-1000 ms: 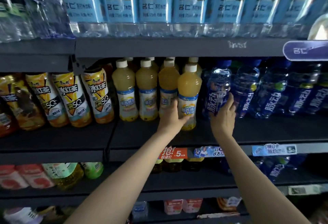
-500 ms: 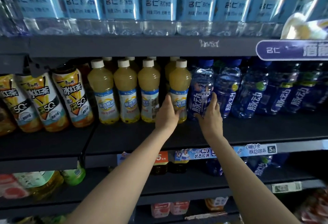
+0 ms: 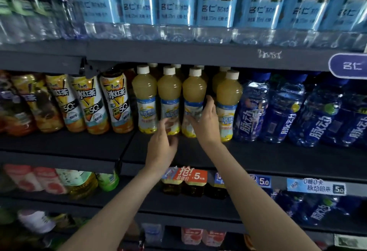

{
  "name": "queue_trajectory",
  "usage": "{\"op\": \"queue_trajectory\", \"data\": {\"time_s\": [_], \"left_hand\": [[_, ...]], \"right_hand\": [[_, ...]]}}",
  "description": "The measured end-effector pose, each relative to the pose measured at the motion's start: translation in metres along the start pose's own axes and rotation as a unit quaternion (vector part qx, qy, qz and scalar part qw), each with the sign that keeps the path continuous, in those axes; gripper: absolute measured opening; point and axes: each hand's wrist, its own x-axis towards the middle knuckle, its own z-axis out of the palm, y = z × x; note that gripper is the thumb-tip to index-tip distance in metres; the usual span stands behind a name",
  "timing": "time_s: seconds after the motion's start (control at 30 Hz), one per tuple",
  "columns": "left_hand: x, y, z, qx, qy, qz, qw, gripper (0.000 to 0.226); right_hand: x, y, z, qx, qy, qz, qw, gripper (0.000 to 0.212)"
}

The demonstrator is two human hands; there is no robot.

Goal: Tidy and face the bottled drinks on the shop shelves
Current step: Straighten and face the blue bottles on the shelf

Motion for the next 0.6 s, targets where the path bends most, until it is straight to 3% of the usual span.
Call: {"op": "queue_trajectory", "data": {"time_s": [0.13,0.37,0.43,0.5,0.6], "left_hand": [[-0.004,-0.008,-0.022,0.004,-0.008,-0.009,1.0,0.048],[-0.012,-0.005,-0.043,-0.107,-0.101,-0.017,0.989,0.05],[-0.012,0.002,-0.051,-0.178,-0.161,-0.052,0.969,0.048],[-0.013,0.007,-0.062,-0.26,-0.211,-0.117,0.935,0.039],[-0.018,0.007,-0.078,-0.417,-0.234,-0.193,0.857,0.04]], "right_hand": [[0.004,-0.004,0.015,-0.006,-0.015,0.111,0.994,0.055],[-0.005,-0.013,-0.012,0.066,-0.046,0.152,0.985,0.058],[-0.017,-0.022,-0.021,0.2,-0.066,0.201,0.957,0.057],[-0.032,-0.038,-0.029,0.355,-0.095,0.22,0.904,0.045],[-0.049,-0.068,-0.037,0.417,-0.12,0.204,0.878,0.026]]}}
